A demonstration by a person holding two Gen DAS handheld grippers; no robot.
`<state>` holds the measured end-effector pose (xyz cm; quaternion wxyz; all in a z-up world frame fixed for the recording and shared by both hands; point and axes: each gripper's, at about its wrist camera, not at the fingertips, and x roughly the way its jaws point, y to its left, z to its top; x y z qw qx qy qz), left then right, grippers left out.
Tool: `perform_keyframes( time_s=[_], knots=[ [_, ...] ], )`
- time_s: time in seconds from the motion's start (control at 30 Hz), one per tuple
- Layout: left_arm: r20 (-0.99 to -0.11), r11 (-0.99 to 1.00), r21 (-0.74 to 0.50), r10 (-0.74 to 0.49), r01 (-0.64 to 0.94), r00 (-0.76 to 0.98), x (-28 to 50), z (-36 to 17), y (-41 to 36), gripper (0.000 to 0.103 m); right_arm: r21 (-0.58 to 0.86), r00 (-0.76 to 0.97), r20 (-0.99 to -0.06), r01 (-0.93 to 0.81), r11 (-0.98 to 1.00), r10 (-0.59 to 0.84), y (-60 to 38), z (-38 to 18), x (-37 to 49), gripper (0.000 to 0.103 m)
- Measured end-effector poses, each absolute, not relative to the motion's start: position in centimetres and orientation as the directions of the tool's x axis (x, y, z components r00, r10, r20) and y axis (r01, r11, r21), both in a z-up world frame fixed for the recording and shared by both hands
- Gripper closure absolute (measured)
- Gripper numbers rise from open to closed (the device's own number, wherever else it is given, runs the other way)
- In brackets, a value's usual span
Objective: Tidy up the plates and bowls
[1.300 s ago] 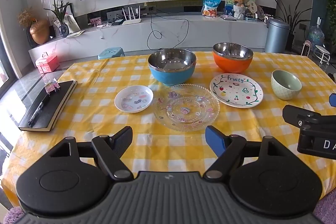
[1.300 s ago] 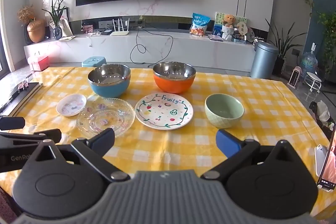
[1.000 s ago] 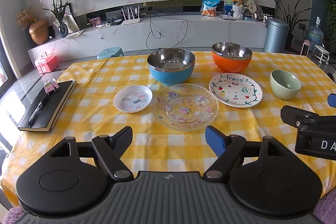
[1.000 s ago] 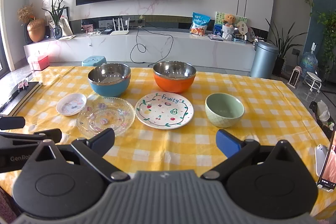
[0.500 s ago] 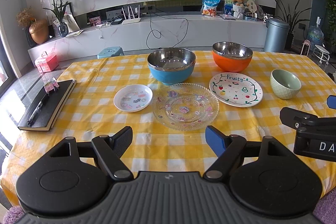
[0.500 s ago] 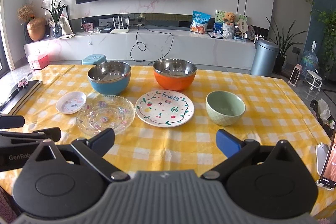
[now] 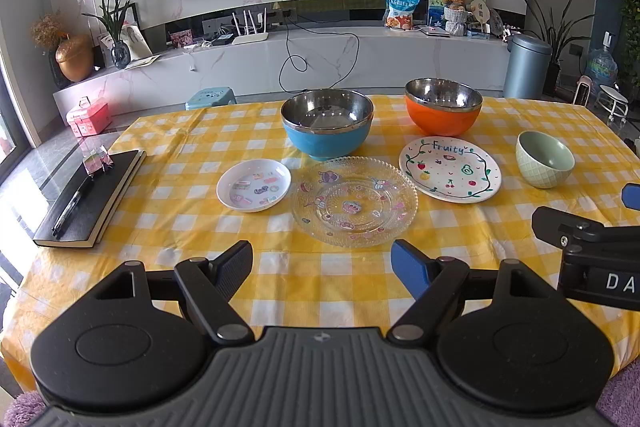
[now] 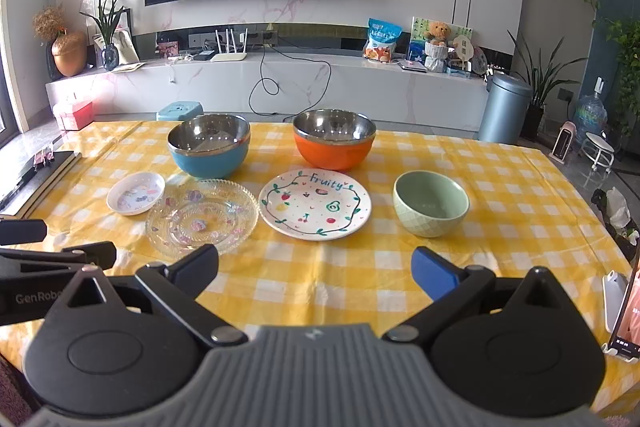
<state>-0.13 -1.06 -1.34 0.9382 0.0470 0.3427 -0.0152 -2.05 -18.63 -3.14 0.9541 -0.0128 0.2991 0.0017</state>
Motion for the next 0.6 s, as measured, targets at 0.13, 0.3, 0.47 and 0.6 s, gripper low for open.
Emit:
perform_keyframes(
  time_s=[0.13, 0.3, 0.47, 0.6],
  knots=[
    [-0.645, 0.995, 0.077, 0.004, 0.060, 0.764, -0.1, -1.3, -1.0, 0.010, -0.022, 0.822, -0.570, -0.011, 1.000, -0.004, -18.6, -3.2, -2.0, 0.003],
    [-0.646, 0.995, 0.077, 0.004, 0.061, 0.764, -0.1, -1.3, -1.1, 0.010, -0.029, 0.820, -0.573, -0.011, 1.000, -0.007, -18.6, -3.3, -2.0, 0.003],
    [-0.644, 0.996, 0.066, -0.004, 0.060, 0.765, -0.1, -1.4, -1.0, 0.010, -0.061, 0.818, -0.575, -0.011, 0.998, -0.026, -18.5, -3.3, -2.0, 0.003],
    [-0.640, 0.997, 0.040, -0.025, 0.066, 0.768, 0.2, -1.8, -1.0, 0.011, 0.010, 0.844, -0.537, -0.013, 1.000, 0.016, -19.3, -4.3, -1.9, 0.003]
  ],
)
